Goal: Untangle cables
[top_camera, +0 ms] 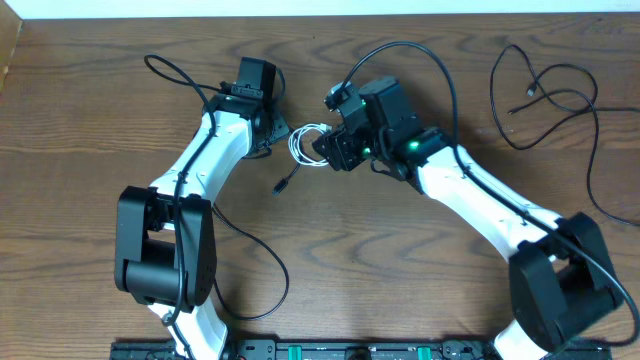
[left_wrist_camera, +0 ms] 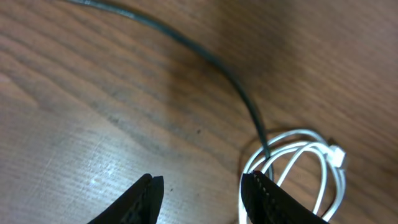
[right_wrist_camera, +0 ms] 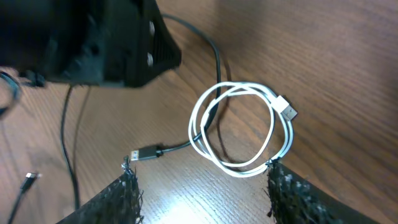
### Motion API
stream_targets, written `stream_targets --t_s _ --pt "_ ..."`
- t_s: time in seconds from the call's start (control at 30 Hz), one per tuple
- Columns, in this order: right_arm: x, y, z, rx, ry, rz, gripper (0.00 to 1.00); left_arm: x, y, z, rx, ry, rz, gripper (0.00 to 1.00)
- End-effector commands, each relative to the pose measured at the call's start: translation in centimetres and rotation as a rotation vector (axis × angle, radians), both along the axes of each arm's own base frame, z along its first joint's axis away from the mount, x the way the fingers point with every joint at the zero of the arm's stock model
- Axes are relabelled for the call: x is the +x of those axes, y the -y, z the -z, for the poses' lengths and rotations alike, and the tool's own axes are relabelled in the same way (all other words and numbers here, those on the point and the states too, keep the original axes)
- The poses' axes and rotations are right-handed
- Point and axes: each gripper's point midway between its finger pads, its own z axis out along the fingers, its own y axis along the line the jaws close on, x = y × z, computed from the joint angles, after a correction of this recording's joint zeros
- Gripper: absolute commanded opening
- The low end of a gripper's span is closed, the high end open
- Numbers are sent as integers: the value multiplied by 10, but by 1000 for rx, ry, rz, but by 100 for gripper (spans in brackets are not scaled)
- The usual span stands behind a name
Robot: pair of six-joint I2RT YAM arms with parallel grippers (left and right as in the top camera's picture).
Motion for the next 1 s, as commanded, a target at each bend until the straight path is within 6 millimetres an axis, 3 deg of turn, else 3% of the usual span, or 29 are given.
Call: stream_targets --t_s 0.0,0.27,0.47,0.67,0.97 --pt "0 -1 24 -28 -33 3 70 3 -3 7 -6 -1 -54 48" --pt "5 -4 49 -42 -55 3 76 16 -1 30 -33 4 -112 48" --pt "9 -6 64 -45 -60 3 80 30 1 37 -44 46 -113 48" --pt "11 -8 71 -46 -61 3 82 24 3 46 -39 14 -114 48" --pt "11 -10 70 -42 -56 -1 82 16 4 79 -24 -45 -115 48"
